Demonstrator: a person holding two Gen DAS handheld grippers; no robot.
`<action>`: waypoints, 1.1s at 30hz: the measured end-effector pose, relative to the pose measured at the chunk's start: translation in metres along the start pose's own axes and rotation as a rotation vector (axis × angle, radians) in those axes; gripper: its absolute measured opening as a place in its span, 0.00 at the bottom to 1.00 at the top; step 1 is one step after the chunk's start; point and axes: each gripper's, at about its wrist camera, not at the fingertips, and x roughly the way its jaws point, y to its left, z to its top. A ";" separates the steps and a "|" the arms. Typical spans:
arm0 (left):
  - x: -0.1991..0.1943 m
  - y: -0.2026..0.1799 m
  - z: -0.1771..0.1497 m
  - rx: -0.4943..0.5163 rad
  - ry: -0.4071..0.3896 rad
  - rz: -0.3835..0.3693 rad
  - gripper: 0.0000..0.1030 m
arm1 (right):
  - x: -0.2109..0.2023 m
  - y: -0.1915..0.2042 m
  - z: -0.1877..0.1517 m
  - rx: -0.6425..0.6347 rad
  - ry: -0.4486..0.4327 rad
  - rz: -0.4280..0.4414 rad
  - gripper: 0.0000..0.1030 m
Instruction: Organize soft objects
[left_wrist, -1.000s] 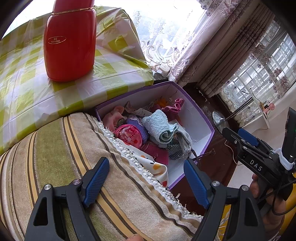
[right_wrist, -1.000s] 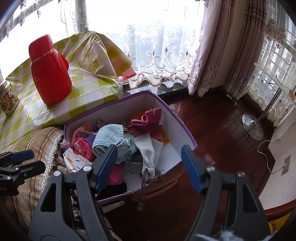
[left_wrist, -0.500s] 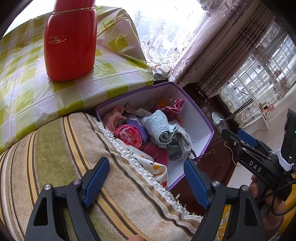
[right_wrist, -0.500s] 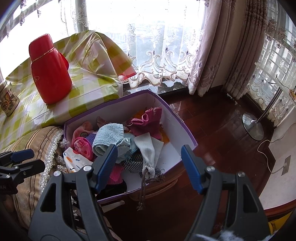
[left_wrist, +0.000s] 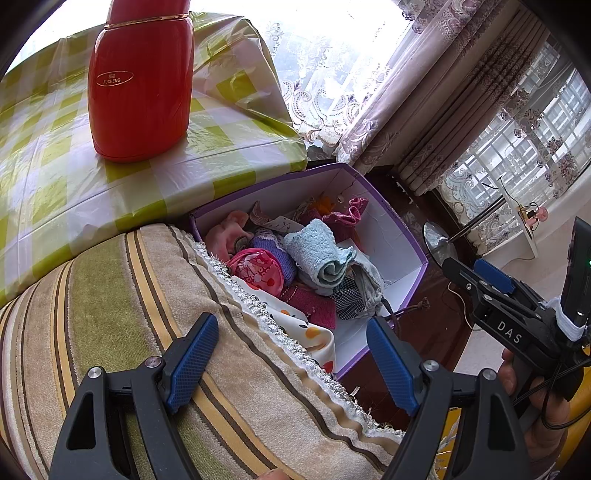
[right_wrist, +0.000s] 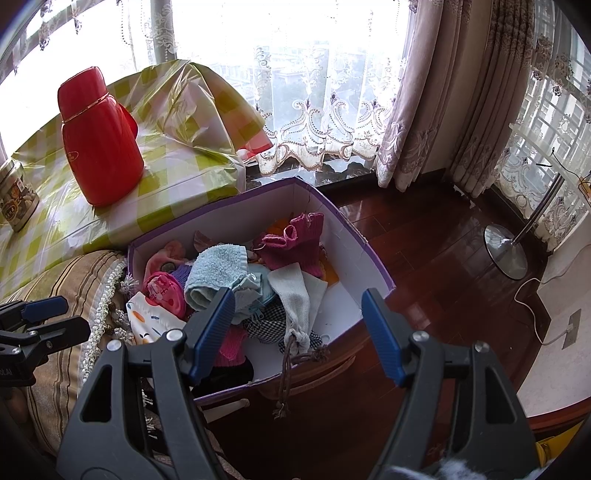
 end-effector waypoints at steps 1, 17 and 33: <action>0.000 0.000 0.000 0.000 0.000 0.000 0.81 | 0.000 0.000 0.000 0.000 0.001 0.000 0.72; 0.000 0.000 0.000 0.001 0.000 0.000 0.81 | 0.003 0.001 -0.001 -0.003 0.005 0.005 0.72; 0.000 0.001 0.000 0.001 0.001 -0.001 0.81 | 0.004 0.002 -0.002 -0.004 0.009 0.008 0.72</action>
